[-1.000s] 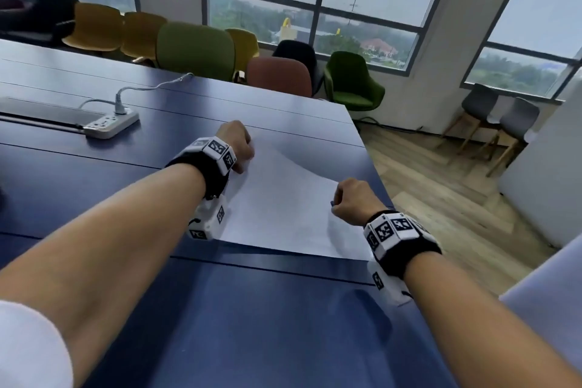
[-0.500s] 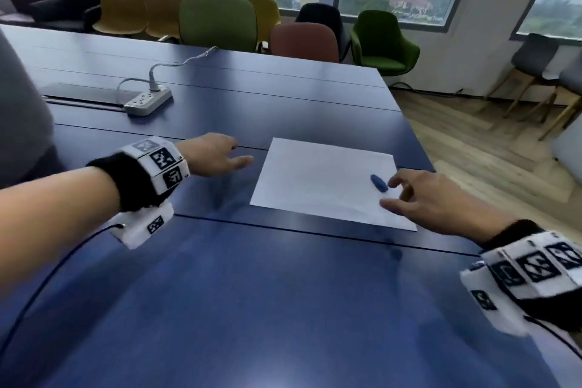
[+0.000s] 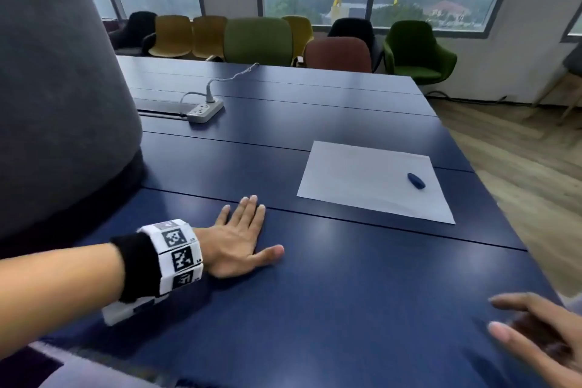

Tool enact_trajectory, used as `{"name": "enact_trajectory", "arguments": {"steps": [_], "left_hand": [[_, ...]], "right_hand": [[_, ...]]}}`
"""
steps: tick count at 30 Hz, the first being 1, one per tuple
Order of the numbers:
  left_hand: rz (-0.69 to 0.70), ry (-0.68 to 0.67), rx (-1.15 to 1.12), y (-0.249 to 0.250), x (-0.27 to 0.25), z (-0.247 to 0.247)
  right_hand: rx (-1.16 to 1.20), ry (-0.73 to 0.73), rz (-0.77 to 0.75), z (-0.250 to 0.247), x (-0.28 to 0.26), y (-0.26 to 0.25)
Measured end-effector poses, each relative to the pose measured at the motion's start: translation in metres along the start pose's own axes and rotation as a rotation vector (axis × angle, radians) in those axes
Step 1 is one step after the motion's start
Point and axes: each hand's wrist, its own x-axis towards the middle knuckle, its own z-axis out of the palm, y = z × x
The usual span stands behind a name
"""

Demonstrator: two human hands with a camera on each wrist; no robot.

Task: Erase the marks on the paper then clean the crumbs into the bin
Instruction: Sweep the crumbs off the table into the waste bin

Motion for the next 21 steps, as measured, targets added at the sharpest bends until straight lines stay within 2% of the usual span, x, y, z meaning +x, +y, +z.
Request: {"name": "enact_trajectory", "arguments": {"steps": [3, 7, 9, 13, 15, 18, 21], "left_hand": [[0.156, -0.049, 0.033, 0.056, 0.006, 0.000], [0.436, -0.126, -0.019, 0.110, 0.001, -0.010], [0.372, -0.097, -0.100, 0.101, -0.003, -0.020], [-0.091, -0.017, -0.025, 0.026, -0.012, -0.021], [-0.235, -0.052, 0.026, -0.001, -0.020, -0.010], [-0.232, -0.087, 0.013, 0.012, -0.027, -0.001], [-0.089, -0.104, 0.016, 0.062, -0.020, 0.003]], "right_hand": [[0.060, 0.056, -0.028, 0.013, -0.007, -0.027], [0.139, 0.088, -0.116, 0.031, -0.013, -0.025], [0.112, 0.086, -0.135, 0.033, -0.018, -0.017], [0.037, 0.125, -0.110, 0.042, -0.028, 0.018], [-0.085, 0.140, -0.152, 0.054, -0.033, 0.029], [-0.317, 0.090, -0.274, 0.073, -0.034, 0.036], [-0.343, 0.045, -0.265, 0.078, -0.039, 0.033]]}}
